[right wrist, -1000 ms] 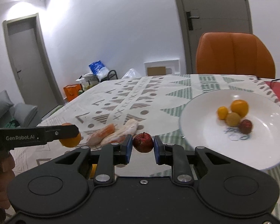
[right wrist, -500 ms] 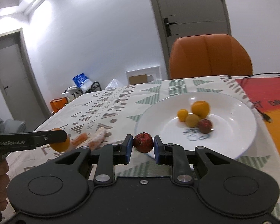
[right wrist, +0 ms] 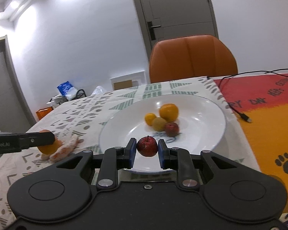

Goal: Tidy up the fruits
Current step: 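Carry the large orange and red fruit over the white plate with both tools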

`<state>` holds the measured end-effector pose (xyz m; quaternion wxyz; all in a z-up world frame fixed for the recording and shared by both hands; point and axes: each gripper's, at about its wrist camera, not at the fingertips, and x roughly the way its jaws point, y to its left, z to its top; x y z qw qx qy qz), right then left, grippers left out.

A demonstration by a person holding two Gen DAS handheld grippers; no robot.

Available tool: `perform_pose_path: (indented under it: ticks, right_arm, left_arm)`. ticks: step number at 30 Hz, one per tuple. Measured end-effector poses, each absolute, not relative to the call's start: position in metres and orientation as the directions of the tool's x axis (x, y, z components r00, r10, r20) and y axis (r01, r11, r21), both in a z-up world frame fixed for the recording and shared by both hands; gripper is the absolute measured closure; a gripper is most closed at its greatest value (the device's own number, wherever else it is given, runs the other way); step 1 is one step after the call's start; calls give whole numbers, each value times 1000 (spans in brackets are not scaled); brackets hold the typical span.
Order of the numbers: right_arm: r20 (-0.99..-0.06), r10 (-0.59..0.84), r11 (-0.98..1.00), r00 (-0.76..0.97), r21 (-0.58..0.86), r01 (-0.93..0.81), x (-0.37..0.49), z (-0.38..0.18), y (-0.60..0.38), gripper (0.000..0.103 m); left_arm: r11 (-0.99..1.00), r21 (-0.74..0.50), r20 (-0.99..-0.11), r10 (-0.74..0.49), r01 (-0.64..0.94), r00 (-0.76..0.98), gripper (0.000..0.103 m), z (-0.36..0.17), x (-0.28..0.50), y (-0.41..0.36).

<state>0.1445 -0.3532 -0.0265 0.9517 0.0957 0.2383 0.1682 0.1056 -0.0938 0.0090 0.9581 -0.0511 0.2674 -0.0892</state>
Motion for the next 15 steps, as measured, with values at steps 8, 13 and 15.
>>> perform_pose_path:
  ticks: [8, 13, 15]
  right_arm:
    - [-408, 293, 945, 865, 262, -197, 146, -30, -369, 76]
    - [-392, 300, 942, 870, 267, -205, 142, -28, -376, 76]
    - [-393, 304, 940, 868, 274, -204, 142, -29, -378, 76]
  left_arm:
    - [977, -129, -509, -214, 171, 834, 64, 8, 115, -110]
    - [974, -119, -510, -225, 191, 830, 64, 8, 119, -121]
    - [973, -115, -509, -231, 201, 829, 64, 9, 121, -127]
